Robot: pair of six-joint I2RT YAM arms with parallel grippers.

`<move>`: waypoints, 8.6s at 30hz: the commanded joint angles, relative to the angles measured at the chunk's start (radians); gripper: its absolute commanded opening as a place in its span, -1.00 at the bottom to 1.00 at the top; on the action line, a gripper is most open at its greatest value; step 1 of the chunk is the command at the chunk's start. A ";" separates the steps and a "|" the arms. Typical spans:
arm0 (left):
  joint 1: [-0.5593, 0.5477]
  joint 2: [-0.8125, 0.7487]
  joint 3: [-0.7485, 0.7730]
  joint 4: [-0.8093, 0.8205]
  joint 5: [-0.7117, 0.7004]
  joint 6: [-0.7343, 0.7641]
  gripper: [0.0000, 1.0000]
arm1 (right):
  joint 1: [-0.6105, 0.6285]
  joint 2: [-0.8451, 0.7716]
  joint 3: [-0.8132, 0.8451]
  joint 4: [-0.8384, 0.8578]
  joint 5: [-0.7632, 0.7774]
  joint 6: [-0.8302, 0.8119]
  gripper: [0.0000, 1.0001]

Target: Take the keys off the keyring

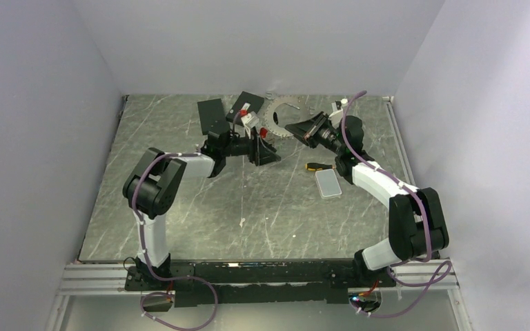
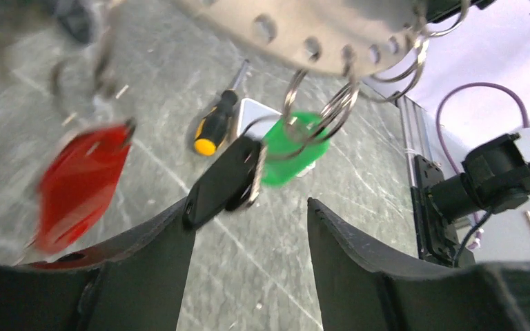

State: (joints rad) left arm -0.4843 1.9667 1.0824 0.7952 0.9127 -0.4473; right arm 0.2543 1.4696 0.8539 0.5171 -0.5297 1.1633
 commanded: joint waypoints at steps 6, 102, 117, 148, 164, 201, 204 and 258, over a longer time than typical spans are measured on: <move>0.032 -0.116 -0.096 0.001 -0.069 0.096 0.30 | -0.022 -0.044 0.063 0.034 0.025 -0.021 -1.00; -0.020 -0.319 0.237 -1.120 -0.037 0.525 -1.00 | -0.051 -0.032 -0.054 -0.011 0.065 -0.105 -1.00; -0.060 -0.223 0.180 -0.915 -0.152 0.454 -0.85 | -0.066 -0.039 -0.031 0.042 0.110 0.045 -1.00; 0.010 -0.585 0.189 -0.901 -0.235 0.693 0.85 | -0.063 -0.076 0.220 -0.270 0.214 -0.008 -1.00; -0.183 -0.245 0.188 -0.327 -0.369 0.696 0.49 | -0.066 -0.114 0.213 -0.249 0.157 0.050 -1.00; -0.177 -0.160 0.214 -0.295 -0.350 0.720 -1.00 | -0.069 -0.122 0.190 -0.203 0.094 0.094 -1.00; -0.177 -0.190 0.209 -0.361 -0.325 0.725 -1.00 | -0.073 -0.123 0.180 -0.205 0.113 0.067 -1.00; -0.048 -0.154 0.493 -1.690 -0.318 1.128 -1.00 | -0.014 0.046 -0.148 -0.081 -0.199 -0.466 0.11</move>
State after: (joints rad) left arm -0.5262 1.9202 1.5902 -0.9276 0.5381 0.5980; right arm 0.2455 1.6207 0.6815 0.3820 -0.7105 0.8112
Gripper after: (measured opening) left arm 0.021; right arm 0.546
